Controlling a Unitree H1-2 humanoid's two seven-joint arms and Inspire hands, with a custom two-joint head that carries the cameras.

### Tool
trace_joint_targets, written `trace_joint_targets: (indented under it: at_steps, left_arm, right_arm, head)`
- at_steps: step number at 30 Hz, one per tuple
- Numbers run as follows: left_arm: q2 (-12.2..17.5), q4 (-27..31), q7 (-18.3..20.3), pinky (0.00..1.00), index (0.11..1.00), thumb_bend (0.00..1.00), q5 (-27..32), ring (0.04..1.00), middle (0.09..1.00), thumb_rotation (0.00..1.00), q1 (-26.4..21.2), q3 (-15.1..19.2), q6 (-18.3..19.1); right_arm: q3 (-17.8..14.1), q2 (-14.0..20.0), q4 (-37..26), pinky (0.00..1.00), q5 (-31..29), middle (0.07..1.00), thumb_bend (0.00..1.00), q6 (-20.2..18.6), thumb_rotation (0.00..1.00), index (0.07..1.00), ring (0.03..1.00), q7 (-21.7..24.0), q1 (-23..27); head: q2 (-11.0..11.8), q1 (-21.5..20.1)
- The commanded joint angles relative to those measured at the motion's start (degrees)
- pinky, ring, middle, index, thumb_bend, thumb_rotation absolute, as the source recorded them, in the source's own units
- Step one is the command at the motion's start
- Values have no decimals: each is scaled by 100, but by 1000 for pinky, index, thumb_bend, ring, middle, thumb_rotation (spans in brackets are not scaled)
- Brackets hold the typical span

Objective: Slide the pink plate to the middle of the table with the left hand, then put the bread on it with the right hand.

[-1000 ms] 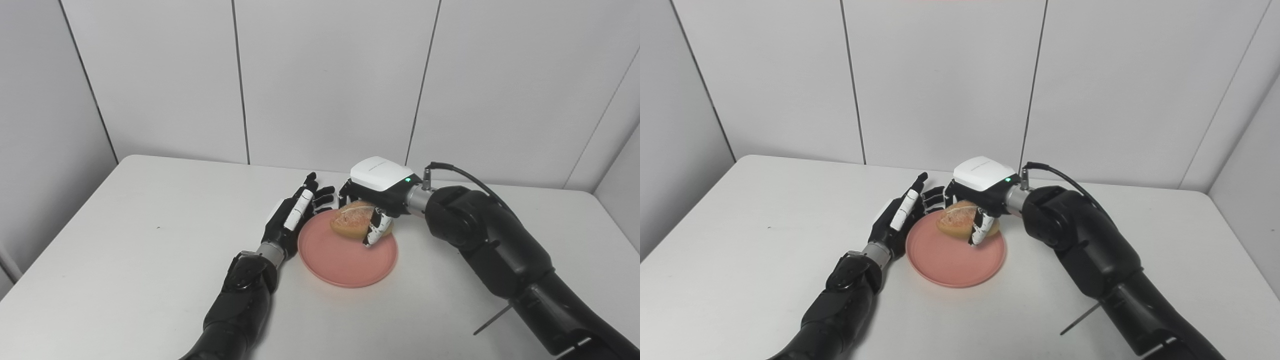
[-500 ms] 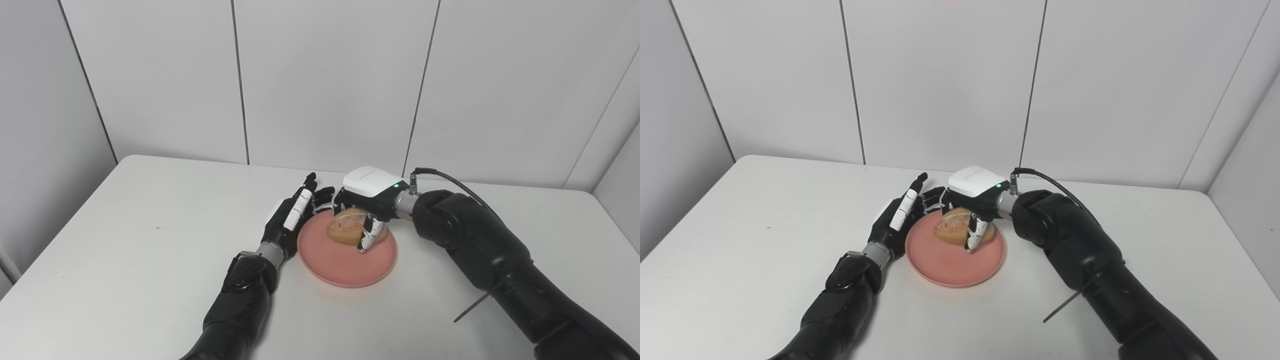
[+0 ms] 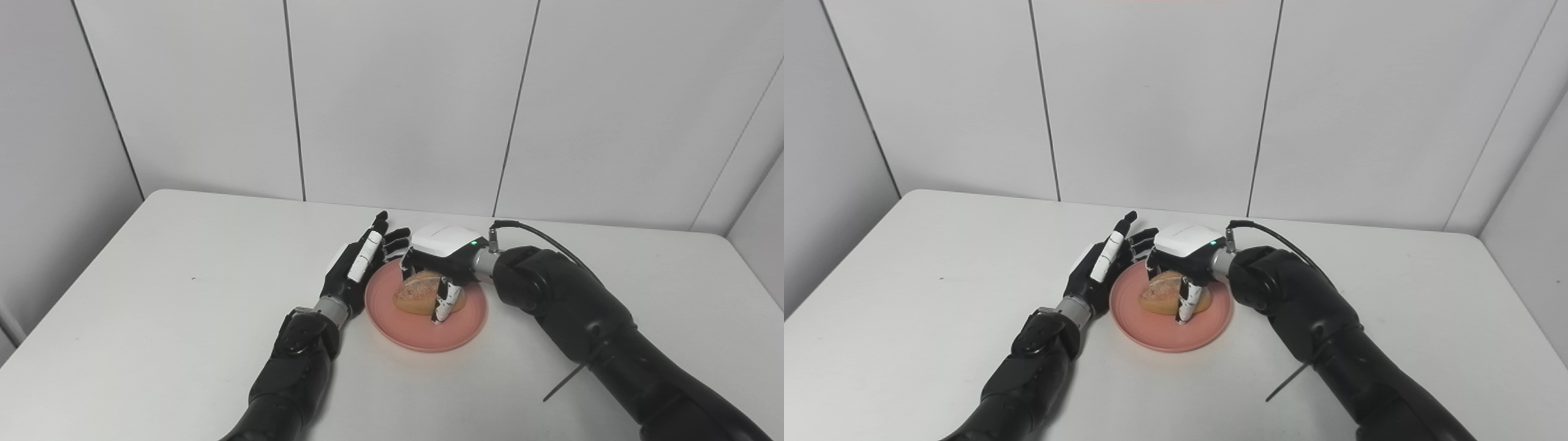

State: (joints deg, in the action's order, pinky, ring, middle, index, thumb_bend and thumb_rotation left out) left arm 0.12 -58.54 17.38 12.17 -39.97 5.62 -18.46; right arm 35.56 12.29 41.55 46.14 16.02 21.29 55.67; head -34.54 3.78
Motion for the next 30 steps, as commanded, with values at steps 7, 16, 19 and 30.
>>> trace_joint_targets:
  at_steps: [7, 16, 19, 30]
  left_arm:
    - [-131, -280, 65, 797, 1000, 898, 21, 863, 825, 815, 431, -10, 57]
    - [-122, -206, 73, 797, 1000, 904, 17, 863, 844, 808, 461, -17, 86]
    - [-113, -203, 58, 793, 1000, 934, 2, 860, 835, 812, 466, -29, 83]
    - [-86, -65, 153, 815, 1000, 916, 93, 864, 832, 802, 538, 36, 196]
  right_arm:
    - [-5, 67, -388, 449, -53, 596, 896, -104, 272, 598, 529, 375, 405]
    - [-41, 230, -685, 843, 19, 860, 1000, -216, 444, 766, 875, 890, 470]
    - [-57, 268, -718, 900, 22, 888, 1000, -284, 438, 793, 901, 1000, 469]
    - [-249, 513, -925, 921, -62, 891, 1000, -364, 410, 791, 907, 1131, 413]
  head:
    - [14, -5]
    - [-22, -31]
    - [-22, -47]
    - [-33, -170]
